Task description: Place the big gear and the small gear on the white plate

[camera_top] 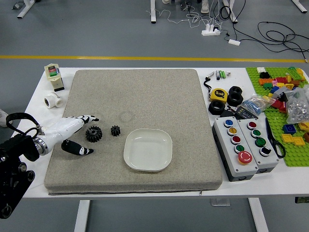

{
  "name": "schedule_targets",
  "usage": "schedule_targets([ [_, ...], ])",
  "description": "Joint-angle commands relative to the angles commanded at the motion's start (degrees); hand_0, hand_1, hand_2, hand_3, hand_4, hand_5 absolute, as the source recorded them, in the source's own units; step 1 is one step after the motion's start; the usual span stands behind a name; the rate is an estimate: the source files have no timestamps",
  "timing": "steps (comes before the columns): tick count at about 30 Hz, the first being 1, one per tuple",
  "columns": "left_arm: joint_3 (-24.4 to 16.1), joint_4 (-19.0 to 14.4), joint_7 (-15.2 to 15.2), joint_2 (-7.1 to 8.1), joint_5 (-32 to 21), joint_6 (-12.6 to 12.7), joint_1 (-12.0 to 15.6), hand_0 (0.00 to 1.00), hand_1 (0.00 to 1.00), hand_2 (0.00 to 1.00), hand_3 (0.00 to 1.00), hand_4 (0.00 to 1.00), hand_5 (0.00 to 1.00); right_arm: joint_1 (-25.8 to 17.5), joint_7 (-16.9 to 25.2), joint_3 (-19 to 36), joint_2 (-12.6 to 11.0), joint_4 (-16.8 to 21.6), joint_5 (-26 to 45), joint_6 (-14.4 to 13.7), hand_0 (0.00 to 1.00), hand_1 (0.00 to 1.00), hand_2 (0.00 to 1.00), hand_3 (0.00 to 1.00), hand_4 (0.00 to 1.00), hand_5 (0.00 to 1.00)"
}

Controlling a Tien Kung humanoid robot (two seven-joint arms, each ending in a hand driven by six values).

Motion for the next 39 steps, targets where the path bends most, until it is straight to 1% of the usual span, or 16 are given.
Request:
schedule_targets([
  [5, 0.64, -0.29, 0.81, -0.29, 0.0, 0.56, -0.21, 0.732, 0.749, 0.809, 0.839, 0.772, 0.112, 0.12, 0.02, -0.05, -0.04, 0.0, 0.1, 0.02, 0.602, 0.608, 0.696, 0.555, 0.751, 0.662],
  [6, 0.67, -0.34, 0.95, -0.31, 0.0, 0.5, -0.28, 0.579, 0.621, 0.646, 0.666, 0.574, 0.075, 0.16, 0.04, -0.09, -0.05, 0.0, 0.16, 0.03, 0.6, 0.608, 0.696, 0.555, 0.752, 0.662],
  [11, 0.74, -0.5, 1.39, -0.21, 0.0, 0.05, -0.61, 0.579, 0.621, 0.646, 0.666, 0.574, 0.075, 0.27, 0.08, -0.18, -0.09, 0.0, 0.38, 0.0, 0.6, 0.608, 0.696, 0.555, 0.752, 0.662],
  [12, 0.74, -0.49, 1.43, -0.19, 0.0, 0.0, -0.65, 0.457, 0.498, 0.532, 0.596, 0.296, 0.002, 0.28, 0.09, -0.2, -0.1, 0.0, 0.41, 0.0, 0.602, 0.608, 0.696, 0.555, 0.752, 0.662],
  [17, 0.3, -1.07, 1.55, -0.04, 0.0, -0.68, -0.81, 0.457, 0.498, 0.532, 0.596, 0.296, 0.002, 0.33, 0.08, -0.19, -0.11, 0.0, 0.39, 0.01, 0.602, 0.608, 0.696, 0.555, 0.752, 0.662],
  [18, 0.26, -1.16, 1.54, -0.02, 0.0, -0.73, -0.85, 0.391, 0.463, 0.498, 0.562, 0.158, 0.002, 0.34, 0.07, -0.17, -0.11, 0.0, 0.37, 0.01, 0.602, 0.609, 0.696, 0.555, 0.752, 0.661],
  [23, 0.35, -1.0, 1.17, 0.01, 0.0, -0.69, -1.03, 0.391, 0.463, 0.498, 0.562, 0.158, 0.002, 0.45, 0.02, -0.16, -0.09, 0.0, 0.26, 0.01, 0.602, 0.609, 0.696, 0.555, 0.752, 0.661],
  [24, 0.37, -0.94, 1.04, -0.02, 0.0, -0.72, -0.94, 0.339, 0.429, 0.472, 0.553, 0.075, 0.002, 0.46, 0.0, -0.12, -0.07, 0.0, 0.23, 0.0, 0.602, 0.609, 0.696, 0.555, 0.752, 0.66],
  [29, 0.21, -1.56, 0.79, 0.0, 0.0, -0.71, -0.71, 0.339, 0.429, 0.472, 0.553, 0.075, 0.002, 0.48, 0.0, -0.08, -0.05, 0.0, 0.24, -0.03, 0.602, 0.609, 0.696, 0.555, 0.752, 0.66],
  [30, -0.04, -2.07, 0.79, 0.0, 0.0, -0.75, -0.64, 0.29, 0.365, 0.419, 0.508, 0.002, 0.002, 0.49, 0.0, -0.09, -0.06, 0.0, 0.21, -0.02, 0.602, 0.608, 0.696, 0.555, 0.751, 0.659],
  [33, -0.71, -3.62, 0.92, 0.03, 0.0, -1.05, -0.3, 0.29, 0.365, 0.419, 0.508, 0.002, 0.002, 0.5, 0.03, -0.09, -0.07, 0.0, 0.25, -0.04, 0.602, 0.608, 0.696, 0.555, 0.751, 0.659],
  [35, -1.04, -5.94, 1.18, 0.18, 0.0, -1.32, 0.14, 0.29, 0.365, 0.419, 0.508, 0.002, 0.002, 0.49, 0.05, -0.07, -0.08, 0.0, 0.3, -0.06, 0.602, 0.608, 0.696, 0.555, 0.751, 0.659],
  [36, -1.07, -7.21, 1.3, 0.25, 0.0, -1.39, 0.28, 0.279, 0.342, 0.401, 0.499, 0.006, 0.002, 0.48, 0.06, -0.08, -0.08, 0.0, 0.34, -0.06, 0.602, 0.608, 0.696, 0.555, 0.751, 0.659],
  [37, -1.01, -7.88, 1.38, 0.3, 0.0, -1.45, 0.35, 0.279, 0.342, 0.401, 0.499, 0.006, 0.002, 0.48, 0.06, -0.09, -0.09, 0.0, 0.35, -0.06, 0.602, 0.608, 0.696, 0.555, 0.751, 0.659],
  [39, -0.29, -11.19, 1.89, 0.54, 0.0, -1.84, 0.47, 0.279, 0.342, 0.401, 0.499, 0.006, 0.002, 0.52, 0.07, -0.16, -0.12, 0.0, 0.33, -0.04, 0.602, 0.608, 0.696, 0.555, 0.751, 0.659],
])
